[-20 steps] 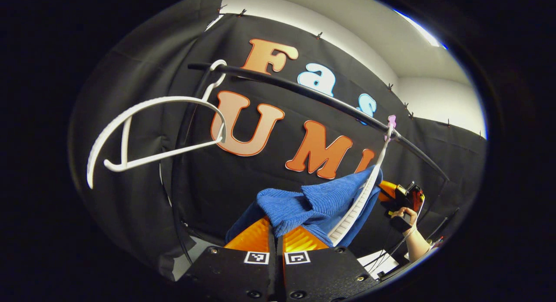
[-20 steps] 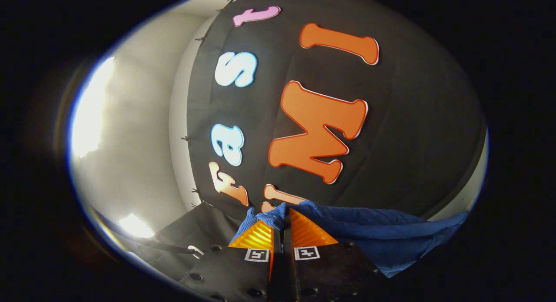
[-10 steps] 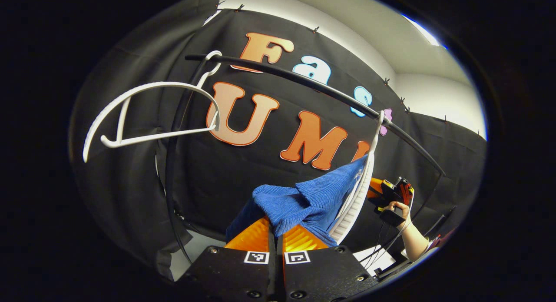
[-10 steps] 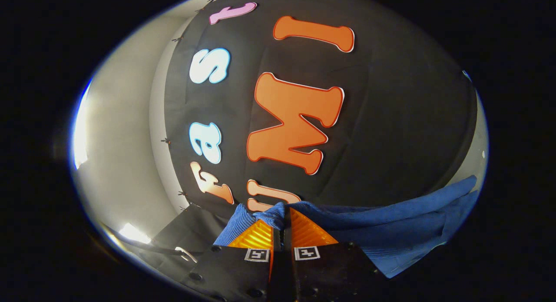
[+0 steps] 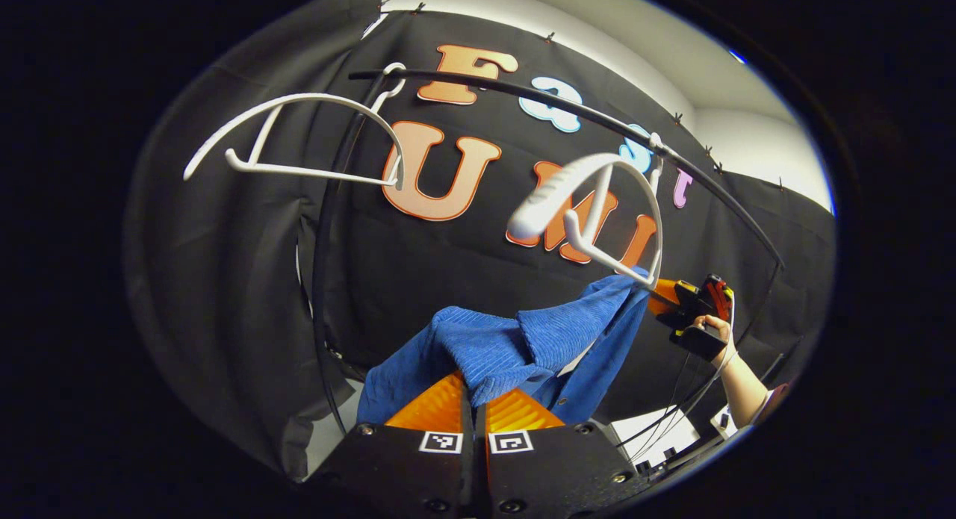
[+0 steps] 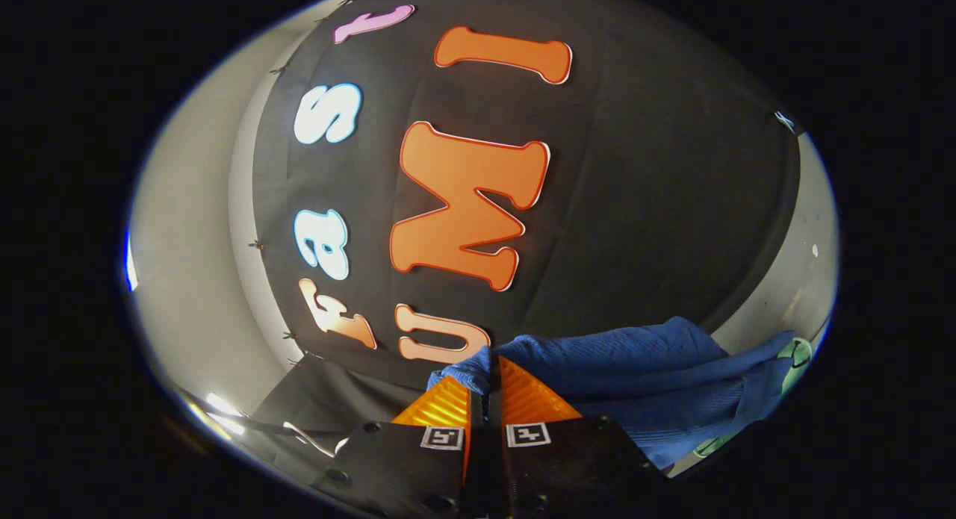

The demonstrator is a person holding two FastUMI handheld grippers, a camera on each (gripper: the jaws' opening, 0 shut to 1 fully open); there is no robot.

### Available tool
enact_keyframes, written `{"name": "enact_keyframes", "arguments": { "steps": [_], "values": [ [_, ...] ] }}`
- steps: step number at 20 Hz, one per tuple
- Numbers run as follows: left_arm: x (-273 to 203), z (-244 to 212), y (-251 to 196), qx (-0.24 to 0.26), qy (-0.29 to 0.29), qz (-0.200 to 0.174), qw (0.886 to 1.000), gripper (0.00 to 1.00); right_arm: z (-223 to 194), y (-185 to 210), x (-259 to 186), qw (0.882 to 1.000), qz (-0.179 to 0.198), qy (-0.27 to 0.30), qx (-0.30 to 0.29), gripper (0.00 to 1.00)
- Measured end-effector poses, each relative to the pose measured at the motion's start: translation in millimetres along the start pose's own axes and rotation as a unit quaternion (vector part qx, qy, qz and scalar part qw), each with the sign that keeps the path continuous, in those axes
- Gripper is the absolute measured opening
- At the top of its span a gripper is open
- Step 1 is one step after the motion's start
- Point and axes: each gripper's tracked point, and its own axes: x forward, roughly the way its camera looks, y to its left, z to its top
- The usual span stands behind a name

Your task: Grasp the clothes on the hanger with both hands and then place them into the laundry hamper below.

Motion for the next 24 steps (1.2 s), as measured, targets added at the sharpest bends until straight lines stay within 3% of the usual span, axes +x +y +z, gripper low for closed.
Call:
{"name": "enact_keyframes", "arguments": {
  "steps": [6,13,24],
  "values": [
    [-11.6,-11.2,-3.7,-0.006,-0.001,0.012,1.000,0.00,-4.7,-9.7,-25.0,0.999,-0.015,0.002,-0.031,0.07],
    [-19.2,-45.8,-17.7,-0.004,0.022,0.011,1.000,0.00,-25.6,-52.1,-73.9,0.995,-0.072,0.006,-0.063,0.08],
    [7.1,-99.0,-62.1,0.002,0.069,-0.028,0.997,0.00,-90.5,-98.0,-124.9,0.974,-0.148,0.026,-0.170,0.07]
  ]
}}
